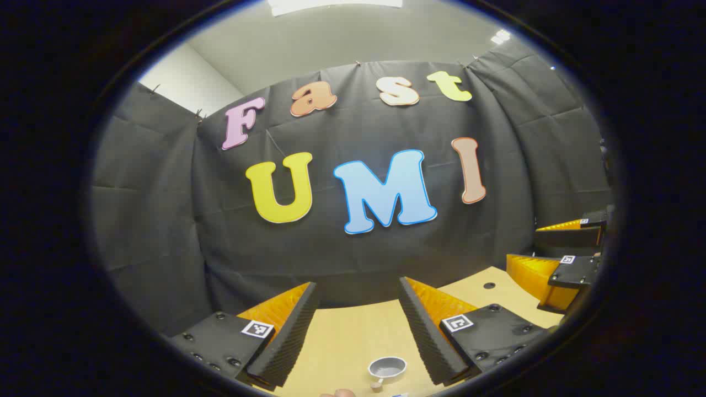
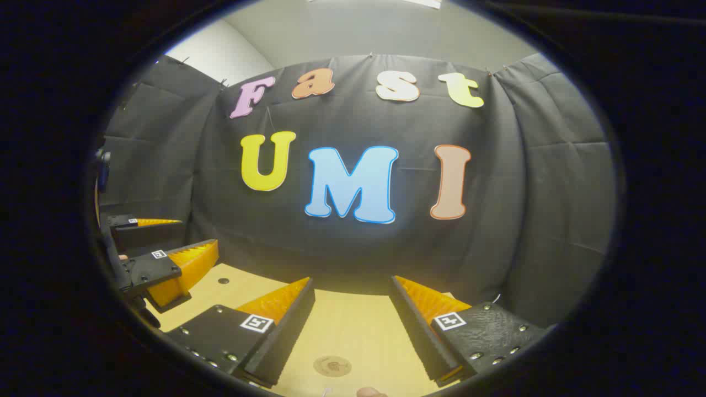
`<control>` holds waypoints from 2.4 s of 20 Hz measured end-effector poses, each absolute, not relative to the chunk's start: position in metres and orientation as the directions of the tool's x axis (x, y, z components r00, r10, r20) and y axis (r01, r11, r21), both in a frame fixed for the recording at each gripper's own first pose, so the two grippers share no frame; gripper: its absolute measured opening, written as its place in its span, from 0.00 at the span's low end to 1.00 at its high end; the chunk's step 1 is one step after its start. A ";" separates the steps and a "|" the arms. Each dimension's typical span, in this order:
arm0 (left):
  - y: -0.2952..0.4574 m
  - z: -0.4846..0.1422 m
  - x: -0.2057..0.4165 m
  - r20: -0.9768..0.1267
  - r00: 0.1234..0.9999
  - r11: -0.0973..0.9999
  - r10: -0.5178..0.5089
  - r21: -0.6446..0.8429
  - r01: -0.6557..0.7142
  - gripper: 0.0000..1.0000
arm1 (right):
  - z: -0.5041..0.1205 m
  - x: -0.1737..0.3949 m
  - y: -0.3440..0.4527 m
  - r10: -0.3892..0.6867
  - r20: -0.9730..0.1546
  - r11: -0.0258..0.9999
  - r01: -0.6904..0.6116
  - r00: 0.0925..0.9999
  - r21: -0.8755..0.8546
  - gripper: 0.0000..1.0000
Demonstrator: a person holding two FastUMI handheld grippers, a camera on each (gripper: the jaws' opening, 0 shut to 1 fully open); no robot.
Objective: Put the toothbrush and toothpaste on the desktop into the cup, then pick up the cup and place it on the coaster on the desktop.
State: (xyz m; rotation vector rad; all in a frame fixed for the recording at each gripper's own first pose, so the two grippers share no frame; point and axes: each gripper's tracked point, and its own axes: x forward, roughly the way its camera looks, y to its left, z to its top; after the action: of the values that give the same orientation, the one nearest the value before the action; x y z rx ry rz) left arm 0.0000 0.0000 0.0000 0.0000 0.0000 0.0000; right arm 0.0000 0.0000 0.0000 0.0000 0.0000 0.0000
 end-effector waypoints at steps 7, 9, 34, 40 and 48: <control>-0.015 0.001 -0.009 -0.004 1.000 1.000 -0.011 -0.025 0.011 0.95 | 0.003 0.002 0.007 0.015 0.016 1.000 -0.016 1.000 0.024 0.90; -0.017 0.002 -0.010 -0.003 1.000 1.000 -0.015 -0.027 0.015 0.95 | 0.003 -0.003 0.005 0.014 0.020 1.000 -0.015 1.000 0.015 0.90; -0.091 -0.305 -0.074 -0.676 0.697 0.970 -0.242 -0.184 0.159 0.96 | -0.254 -0.046 0.027 0.143 -0.709 0.989 -0.071 0.690 0.130 0.91; -0.101 -0.372 -0.111 -0.843 0.482 0.971 -0.237 -0.195 0.136 0.97 | -0.313 -0.073 0.040 0.179 -0.853 0.983 -0.055 0.491 0.174 0.93; -0.109 -0.380 -0.139 -0.934 0.294 0.976 -0.202 -0.168 0.135 0.99 | -0.363 -0.100 0.045 0.165 -0.943 0.986 -0.012 0.289 0.169 0.93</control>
State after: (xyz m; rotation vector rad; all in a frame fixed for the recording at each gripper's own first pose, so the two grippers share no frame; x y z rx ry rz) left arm -0.1394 -0.1089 -0.3799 -0.0615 1.2526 -0.2240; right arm -0.0997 0.0448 -0.3634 0.1385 1.2734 0.1187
